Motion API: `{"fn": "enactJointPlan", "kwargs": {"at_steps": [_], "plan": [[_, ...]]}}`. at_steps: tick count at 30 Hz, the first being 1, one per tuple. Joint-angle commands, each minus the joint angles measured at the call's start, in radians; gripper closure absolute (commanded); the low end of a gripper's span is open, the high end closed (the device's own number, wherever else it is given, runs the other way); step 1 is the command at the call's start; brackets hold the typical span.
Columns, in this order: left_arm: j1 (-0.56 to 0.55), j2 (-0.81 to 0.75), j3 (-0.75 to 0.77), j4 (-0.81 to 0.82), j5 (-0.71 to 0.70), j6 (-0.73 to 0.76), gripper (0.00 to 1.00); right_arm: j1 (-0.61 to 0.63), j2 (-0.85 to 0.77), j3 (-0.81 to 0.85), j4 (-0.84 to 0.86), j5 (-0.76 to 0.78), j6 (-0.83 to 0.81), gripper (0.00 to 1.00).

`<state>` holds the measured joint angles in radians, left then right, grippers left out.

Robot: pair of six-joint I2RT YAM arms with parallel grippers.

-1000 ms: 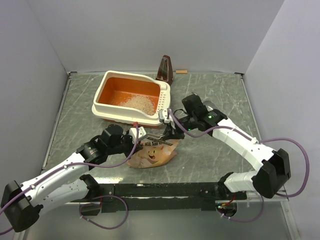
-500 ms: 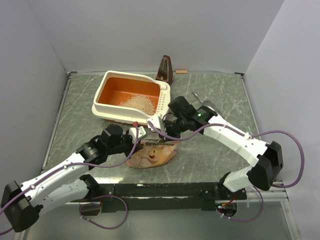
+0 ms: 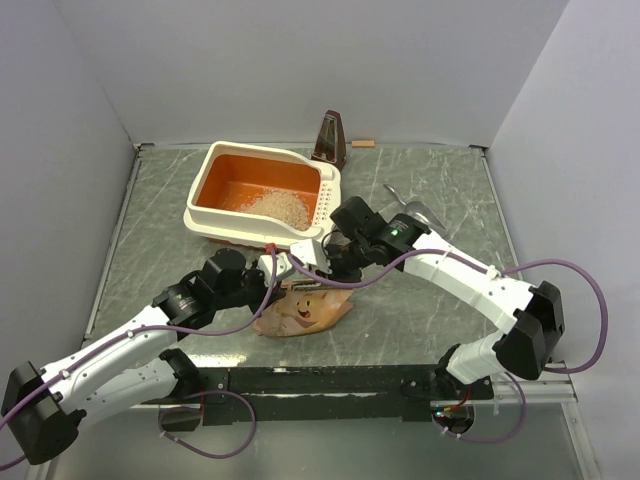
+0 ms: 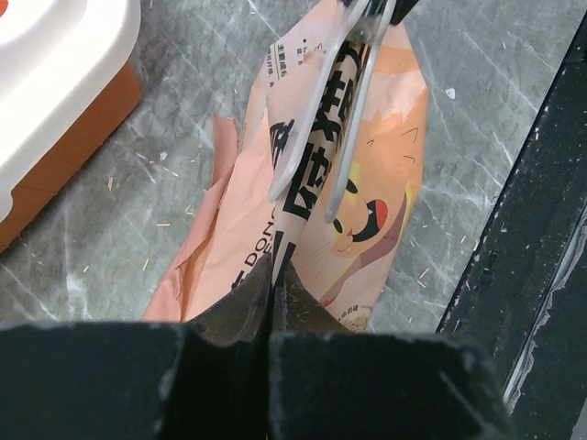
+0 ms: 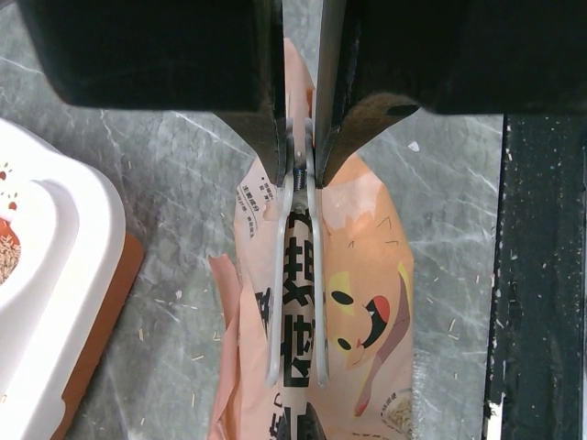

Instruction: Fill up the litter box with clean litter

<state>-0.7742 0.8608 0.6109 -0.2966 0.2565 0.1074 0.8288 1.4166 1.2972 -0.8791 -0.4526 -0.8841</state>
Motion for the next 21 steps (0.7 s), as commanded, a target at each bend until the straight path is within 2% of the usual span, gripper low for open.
{"fn": "enactJointPlan", "kwargs": {"at_steps": [1, 10, 21], "plan": [[0.001, -0.028, 0.020, 0.040, -0.025, -0.018, 0.95, 0.001, 0.031, -0.042, 0.009, 0.019, -0.016, 1.00], [0.003, -0.042, 0.015, 0.042, -0.028, -0.021, 0.95, 0.003, 0.079, -0.099, 0.112, -0.061, 0.013, 1.00], [0.004, -0.039, 0.016, 0.042, -0.031, -0.023, 0.95, 0.052, 0.146, -0.111, 0.175, -0.067, 0.054, 0.99]]}}
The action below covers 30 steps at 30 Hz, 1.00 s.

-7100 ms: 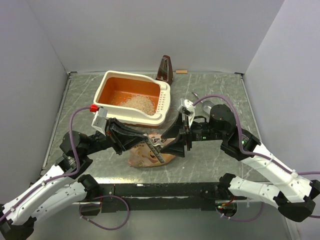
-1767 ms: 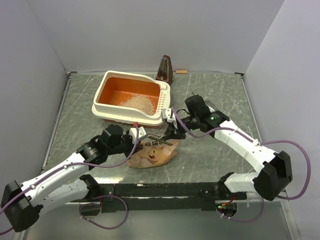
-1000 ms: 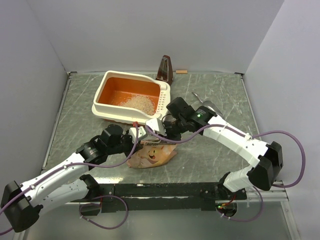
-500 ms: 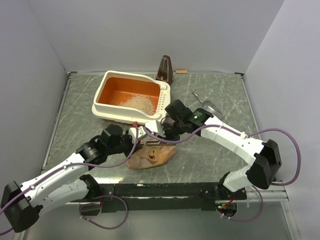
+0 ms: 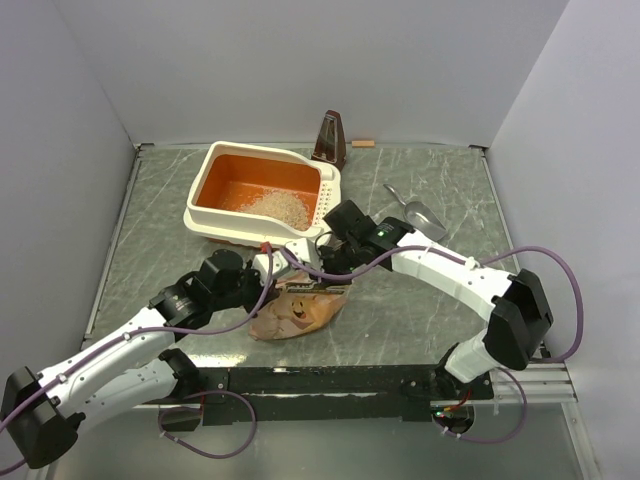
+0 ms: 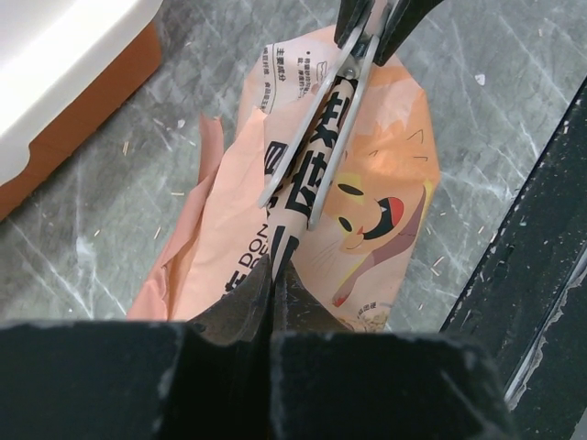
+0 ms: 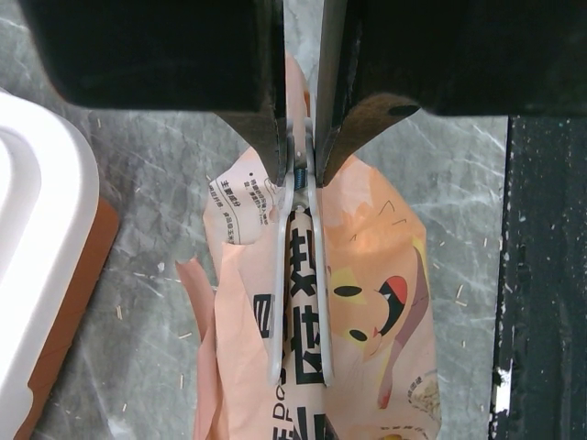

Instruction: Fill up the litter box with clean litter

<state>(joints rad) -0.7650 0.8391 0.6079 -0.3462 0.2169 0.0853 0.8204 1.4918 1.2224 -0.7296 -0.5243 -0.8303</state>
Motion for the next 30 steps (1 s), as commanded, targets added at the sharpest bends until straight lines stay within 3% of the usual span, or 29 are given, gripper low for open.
{"fn": "enactJointPlan", "kwargs": {"at_steps": [1, 13, 15, 16, 17, 25, 30], "plan": [[-0.007, -0.017, 0.020, 0.092, 0.007, 0.001, 0.95, 0.069, 0.076, -0.038, 0.029, 0.003, 0.005, 0.98], [-0.005, -0.024, 0.015, 0.095, 0.006, -0.002, 0.95, 0.091, 0.064, -0.054, 0.087, 0.010, 0.028, 0.79], [-0.007, -0.025, 0.016, 0.095, 0.007, -0.002, 0.95, 0.091, 0.047, -0.055, 0.094, 0.015, 0.033, 0.61], [-0.005, -0.025, 0.015, 0.093, 0.009, -0.002, 0.95, 0.091, 0.036, -0.054, 0.096, 0.014, 0.033, 0.34], [-0.007, -0.025, 0.016, 0.093, 0.010, -0.001, 0.95, 0.091, 0.032, -0.055, 0.096, 0.015, 0.034, 0.01], [-0.005, -0.025, 0.015, 0.095, 0.009, -0.001, 0.95, 0.091, -0.063, -0.073, 0.133, 0.037, 0.057, 0.00], [-0.007, -0.018, 0.016, 0.093, 0.010, 0.001, 0.94, 0.086, -0.146, -0.066, 0.214, 0.132, 0.187, 0.00]]}}
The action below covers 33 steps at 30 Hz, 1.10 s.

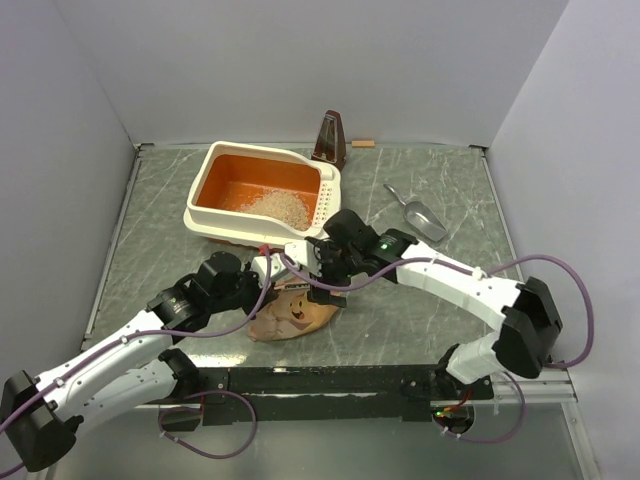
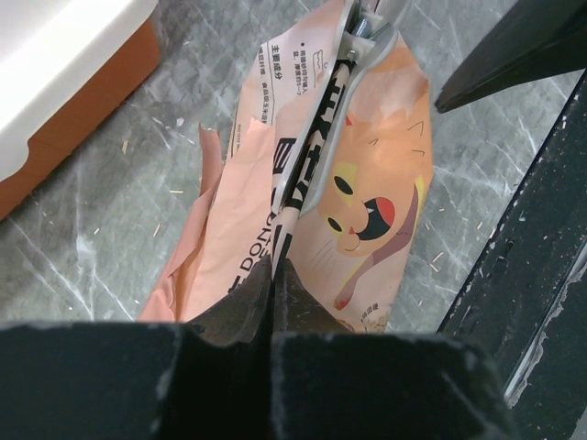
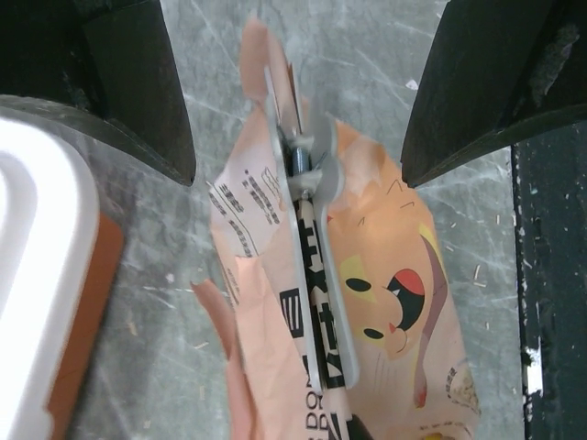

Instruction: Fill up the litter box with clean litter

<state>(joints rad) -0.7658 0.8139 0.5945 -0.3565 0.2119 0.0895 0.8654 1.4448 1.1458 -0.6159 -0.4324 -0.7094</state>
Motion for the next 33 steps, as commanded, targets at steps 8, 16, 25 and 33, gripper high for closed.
{"fn": "enactJointPlan", "kwargs": {"at_steps": [8, 16, 25, 33], "plan": [[-0.006, 0.022, 0.068, 0.079, 0.061, -0.011, 0.69, 0.015, -0.270, 0.044, 0.249, 0.351, 0.446, 0.00], [-0.006, 0.022, 0.215, -0.047, 0.181, -0.002, 0.45, 0.006, -0.224, 0.190, 0.048, 0.622, 0.698, 0.00], [-0.006, -0.062, 0.310, 0.020, -0.018, -0.074, 0.01, 0.007, -0.330, 0.144, 0.085, 0.862, 0.877, 0.00], [-0.006, -0.052, 0.338, 0.140, -0.239, -0.238, 0.03, 0.006, -0.454, 0.085, 0.165, 0.851, 0.906, 0.00]]}}
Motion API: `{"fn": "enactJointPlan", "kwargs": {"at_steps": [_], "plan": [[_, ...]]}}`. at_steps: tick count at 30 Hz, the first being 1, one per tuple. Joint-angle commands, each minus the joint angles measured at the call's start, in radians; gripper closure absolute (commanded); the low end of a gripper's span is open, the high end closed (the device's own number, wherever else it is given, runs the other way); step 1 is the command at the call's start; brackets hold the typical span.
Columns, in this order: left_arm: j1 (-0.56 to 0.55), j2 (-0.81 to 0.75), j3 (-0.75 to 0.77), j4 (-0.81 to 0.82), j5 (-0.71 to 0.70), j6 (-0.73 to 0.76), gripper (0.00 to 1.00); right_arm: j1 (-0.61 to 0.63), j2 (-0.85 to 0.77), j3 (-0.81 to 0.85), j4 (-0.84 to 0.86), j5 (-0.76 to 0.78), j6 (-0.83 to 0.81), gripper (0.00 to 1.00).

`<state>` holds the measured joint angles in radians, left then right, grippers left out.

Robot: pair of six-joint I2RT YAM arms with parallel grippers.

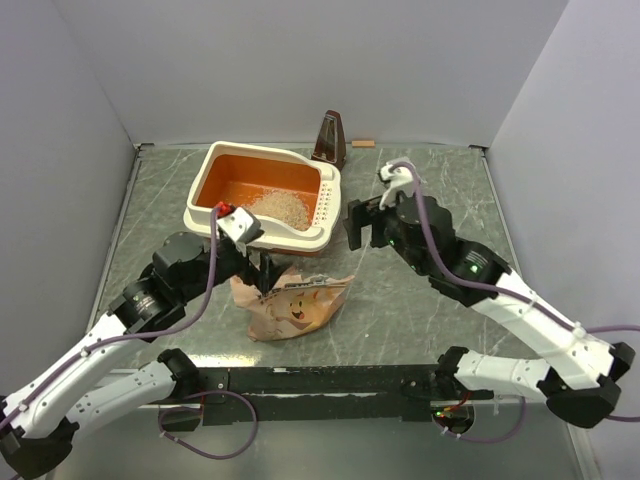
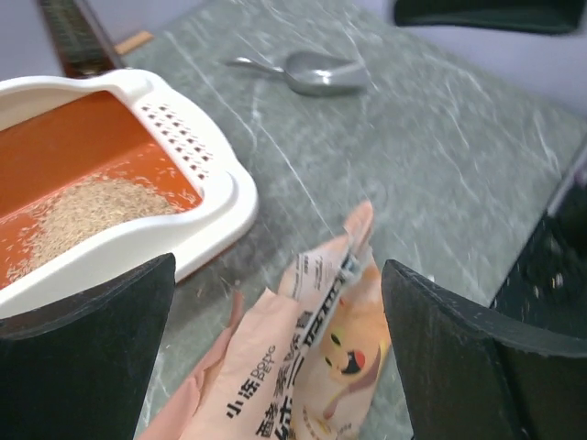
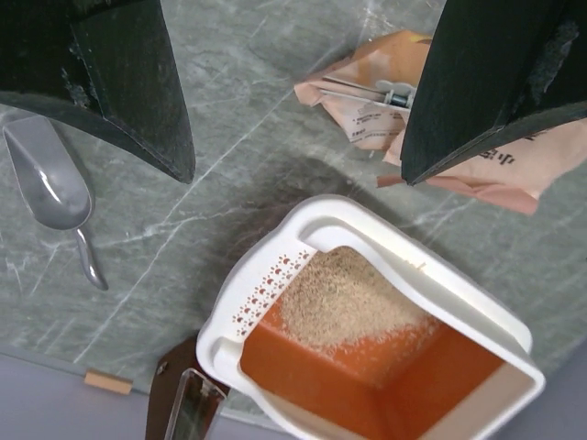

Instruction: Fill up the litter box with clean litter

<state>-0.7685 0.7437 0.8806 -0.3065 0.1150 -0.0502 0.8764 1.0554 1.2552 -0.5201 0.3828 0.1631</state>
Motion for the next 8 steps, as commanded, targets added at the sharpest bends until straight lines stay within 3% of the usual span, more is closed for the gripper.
{"fn": "enactJointPlan", "kwargs": {"at_steps": [1, 4, 8], "plan": [[-0.003, 0.028, 0.061, 0.086, -0.155, -0.108, 0.03, -0.005, -0.074, -0.025, 0.071, 0.036, 0.035, 0.00], [-0.003, 0.080, 0.101, 0.060, -0.228, -0.106, 0.03, -0.005, -0.101, -0.026, 0.065, 0.030, -0.005, 0.00], [-0.003, 0.163, 0.139, 0.044, -0.304, -0.128, 0.03, -0.005, -0.063, 0.015, 0.038, 0.185, 0.058, 0.00]]}}
